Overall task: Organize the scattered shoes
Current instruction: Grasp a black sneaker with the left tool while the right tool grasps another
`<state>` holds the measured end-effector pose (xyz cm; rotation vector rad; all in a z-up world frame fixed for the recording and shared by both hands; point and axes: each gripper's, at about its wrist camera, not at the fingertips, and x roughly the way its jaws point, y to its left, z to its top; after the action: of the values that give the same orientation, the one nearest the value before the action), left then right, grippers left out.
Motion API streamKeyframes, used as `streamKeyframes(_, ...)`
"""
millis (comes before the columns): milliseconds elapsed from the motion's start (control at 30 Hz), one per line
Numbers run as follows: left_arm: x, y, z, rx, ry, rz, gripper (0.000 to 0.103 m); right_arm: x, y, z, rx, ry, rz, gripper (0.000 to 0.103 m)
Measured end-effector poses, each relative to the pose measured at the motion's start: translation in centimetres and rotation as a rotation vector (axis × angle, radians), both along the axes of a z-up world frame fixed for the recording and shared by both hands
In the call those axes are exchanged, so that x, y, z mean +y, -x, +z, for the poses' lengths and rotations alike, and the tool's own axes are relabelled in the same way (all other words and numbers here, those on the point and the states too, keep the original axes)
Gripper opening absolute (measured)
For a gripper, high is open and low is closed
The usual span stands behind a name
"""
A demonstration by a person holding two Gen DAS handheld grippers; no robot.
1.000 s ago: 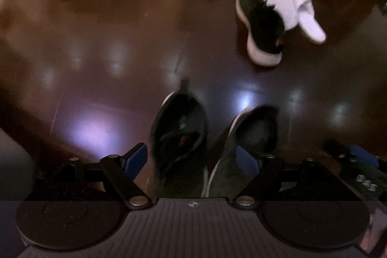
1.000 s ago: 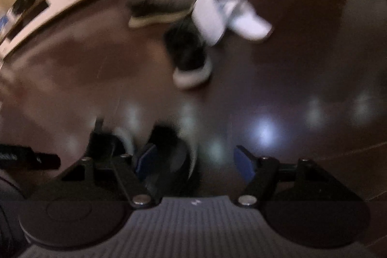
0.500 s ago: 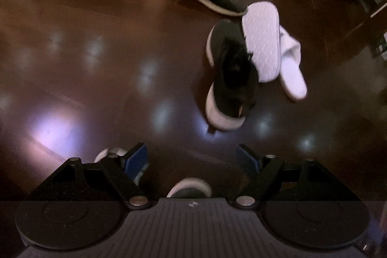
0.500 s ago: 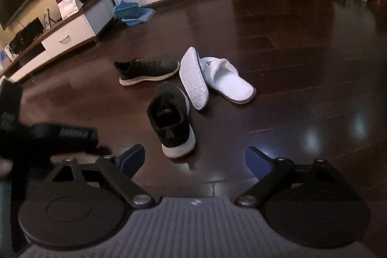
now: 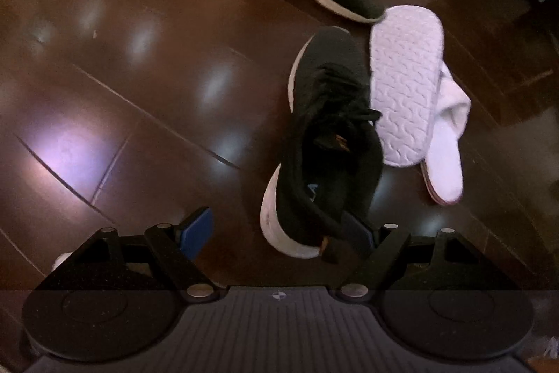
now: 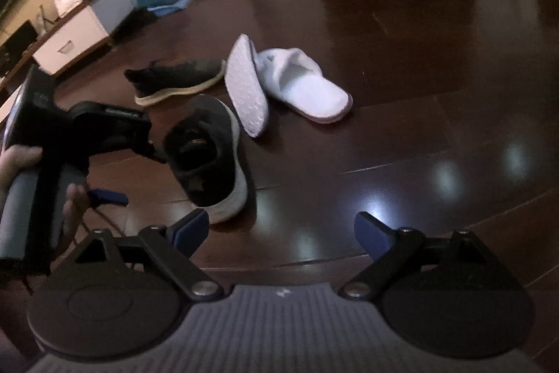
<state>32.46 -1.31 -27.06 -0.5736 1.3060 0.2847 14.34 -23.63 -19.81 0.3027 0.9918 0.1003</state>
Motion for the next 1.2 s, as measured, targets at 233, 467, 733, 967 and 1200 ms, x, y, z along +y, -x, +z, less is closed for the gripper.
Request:
streamKeyframes(233, -0.3, -1.1, -3.0, 0.023, 0.027, 0.031, 0.085, 0.8, -3.1, -1.3, 0.006, -0.015, -0.050, 0.092)
streamKeyframes(467, -0.5, -1.7, -5.5, 0.049, 0.067, 0.043, 0.068, 0.6, -3.8, -2.8, 0.040, 0.005, -0.057, 0.092)
streamKeyframes(733, -2.3, -2.3, -4.3, 0.089, 0.072, -0.065, 0.033, -1.9, -2.4, -2.9, 0.069, 0.061, -0.045, 0.092)
streamKeyframes(967, -3.6, -1.1, -3.4, 0.099, 0.086, -0.101, 0.030, -5.5, -0.3, -1.7, 0.072, 0.121, -0.048, 0.092)
streamKeyframes(1200, -5.2, 1.1, -1.3, 0.138, 0.051, -0.147, 0.030, -9.6, 2.9, -0.6, 0.093, 0.051, -0.127, 0.092)
